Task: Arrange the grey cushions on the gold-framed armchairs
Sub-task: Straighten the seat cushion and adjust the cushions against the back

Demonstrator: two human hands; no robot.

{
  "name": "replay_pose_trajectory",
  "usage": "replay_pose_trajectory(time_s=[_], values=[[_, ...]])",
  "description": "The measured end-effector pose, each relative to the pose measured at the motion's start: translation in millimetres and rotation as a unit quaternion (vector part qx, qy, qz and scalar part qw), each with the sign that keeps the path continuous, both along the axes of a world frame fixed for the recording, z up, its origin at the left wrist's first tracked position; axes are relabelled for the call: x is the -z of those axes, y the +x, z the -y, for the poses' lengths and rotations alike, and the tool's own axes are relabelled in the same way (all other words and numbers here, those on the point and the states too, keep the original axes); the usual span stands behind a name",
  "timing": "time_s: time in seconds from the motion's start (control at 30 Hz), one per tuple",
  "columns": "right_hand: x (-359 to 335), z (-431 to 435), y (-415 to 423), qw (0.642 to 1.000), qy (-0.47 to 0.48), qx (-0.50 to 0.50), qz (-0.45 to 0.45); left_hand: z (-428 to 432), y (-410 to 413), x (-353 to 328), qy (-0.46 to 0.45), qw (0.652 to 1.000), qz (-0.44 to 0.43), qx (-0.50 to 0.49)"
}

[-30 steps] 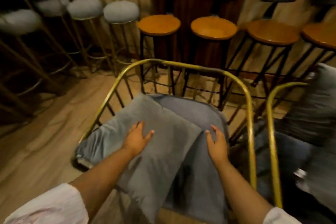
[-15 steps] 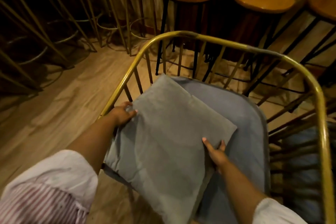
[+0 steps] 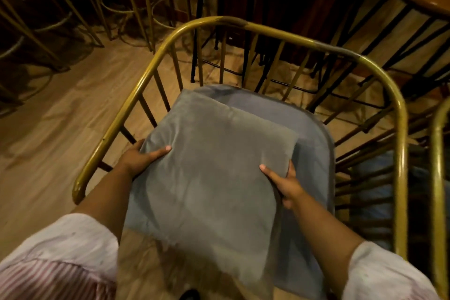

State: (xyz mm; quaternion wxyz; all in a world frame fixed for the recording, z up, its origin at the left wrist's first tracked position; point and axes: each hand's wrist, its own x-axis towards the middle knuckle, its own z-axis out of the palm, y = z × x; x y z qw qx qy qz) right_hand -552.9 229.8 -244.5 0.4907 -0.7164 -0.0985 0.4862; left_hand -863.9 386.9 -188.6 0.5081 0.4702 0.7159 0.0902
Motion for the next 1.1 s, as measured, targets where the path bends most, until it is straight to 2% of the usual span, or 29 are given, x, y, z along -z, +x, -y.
replay_pose_trajectory(time_s=[0.1, 0.2, 0.37, 0.73, 0.9, 1.0, 1.1], values=[[-17.4, 9.0, 24.5, 0.998, -0.001, -0.039, 0.055, 31.1, 14.4, 5.5, 0.001, 0.999, 0.033, -0.018], [-24.6, 34.4, 45.7, 0.994, -0.024, -0.037, 0.103, 55.3, 32.6, 11.0, 0.007, 0.998, 0.062, -0.008], [-17.0, 67.6, 54.2, 0.992, -0.045, -0.030, 0.113, 74.8, 45.2, 23.1, 0.017, 0.997, 0.074, 0.007], [7.2, 90.3, 43.7, 0.992, -0.053, -0.029, 0.106, 86.6, 31.0, 45.6, -0.008, 0.999, -0.003, 0.048], [9.1, 85.9, 29.4, 0.972, -0.141, -0.097, 0.158, 87.6, 40.2, 45.9, -0.038, 0.991, -0.093, 0.091], [1.1, 80.7, 23.3, 0.954, -0.188, -0.132, 0.194, 93.7, 58.6, 33.2, 0.037, 0.982, -0.121, 0.143], [-25.3, 81.1, 21.1, 0.937, -0.151, -0.151, 0.276, 101.4, 86.2, 15.6, 0.110, 0.969, -0.102, 0.197]])
